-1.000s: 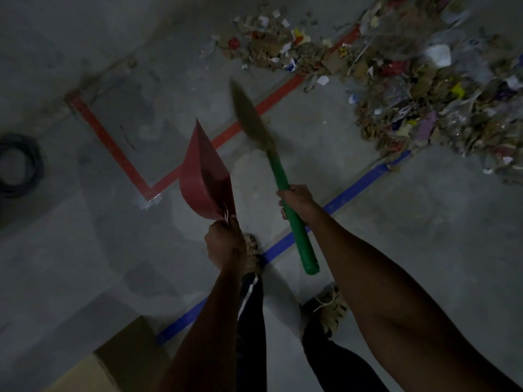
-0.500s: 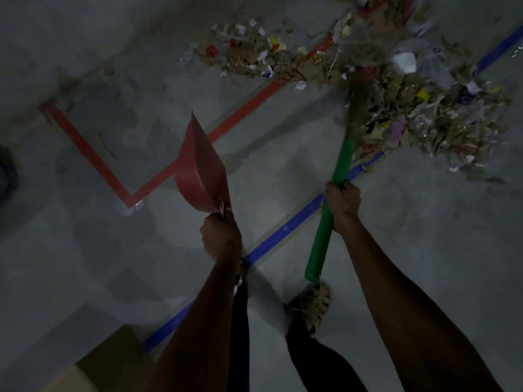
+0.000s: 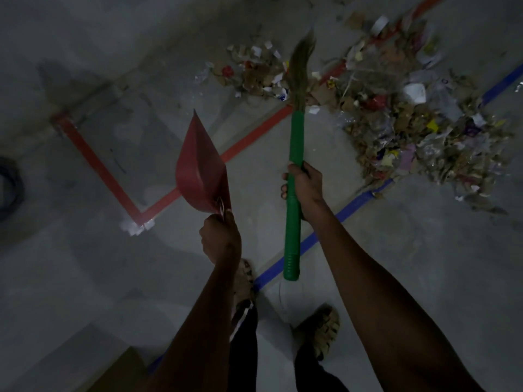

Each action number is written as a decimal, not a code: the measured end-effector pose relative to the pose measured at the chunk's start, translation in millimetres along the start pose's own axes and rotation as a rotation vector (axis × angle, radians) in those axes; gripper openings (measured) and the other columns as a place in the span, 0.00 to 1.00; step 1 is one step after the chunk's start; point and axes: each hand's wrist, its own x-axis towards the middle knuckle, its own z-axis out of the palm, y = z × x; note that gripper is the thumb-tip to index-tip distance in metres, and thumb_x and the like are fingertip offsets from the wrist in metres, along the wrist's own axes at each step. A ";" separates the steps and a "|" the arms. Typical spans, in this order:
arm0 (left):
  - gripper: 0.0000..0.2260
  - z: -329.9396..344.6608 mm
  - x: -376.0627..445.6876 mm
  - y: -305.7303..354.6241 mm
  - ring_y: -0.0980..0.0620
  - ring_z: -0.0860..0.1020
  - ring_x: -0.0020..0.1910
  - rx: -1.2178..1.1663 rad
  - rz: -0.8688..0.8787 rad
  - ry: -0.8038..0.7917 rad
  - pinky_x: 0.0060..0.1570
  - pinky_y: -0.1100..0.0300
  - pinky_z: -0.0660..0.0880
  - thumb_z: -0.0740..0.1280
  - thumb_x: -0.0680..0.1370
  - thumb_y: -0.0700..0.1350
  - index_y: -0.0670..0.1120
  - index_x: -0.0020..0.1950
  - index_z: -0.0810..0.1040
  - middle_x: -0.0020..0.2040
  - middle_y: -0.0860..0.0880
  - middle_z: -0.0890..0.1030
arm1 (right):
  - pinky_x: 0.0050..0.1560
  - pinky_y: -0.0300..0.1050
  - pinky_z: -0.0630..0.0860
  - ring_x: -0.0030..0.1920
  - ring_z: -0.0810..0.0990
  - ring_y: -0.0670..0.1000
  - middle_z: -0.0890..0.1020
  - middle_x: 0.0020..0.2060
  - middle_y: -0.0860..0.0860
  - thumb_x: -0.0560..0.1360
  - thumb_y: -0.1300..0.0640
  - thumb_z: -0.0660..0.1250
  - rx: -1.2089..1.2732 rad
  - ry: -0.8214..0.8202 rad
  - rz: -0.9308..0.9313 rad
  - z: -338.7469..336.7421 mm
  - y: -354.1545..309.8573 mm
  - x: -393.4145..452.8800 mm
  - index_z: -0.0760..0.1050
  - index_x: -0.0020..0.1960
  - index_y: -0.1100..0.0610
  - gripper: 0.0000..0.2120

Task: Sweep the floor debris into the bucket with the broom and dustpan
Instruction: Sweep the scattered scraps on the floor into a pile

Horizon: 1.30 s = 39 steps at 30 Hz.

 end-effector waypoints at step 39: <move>0.20 -121.1 283.3 2.0 0.57 0.68 0.27 -0.042 0.130 0.147 0.26 0.61 0.58 0.64 0.81 0.54 0.44 0.33 0.69 0.28 0.52 0.69 | 0.28 0.44 0.76 0.26 0.76 0.52 0.79 0.34 0.57 0.78 0.57 0.68 -0.554 -0.272 0.231 286.4 77.6 160.8 0.77 0.49 0.61 0.07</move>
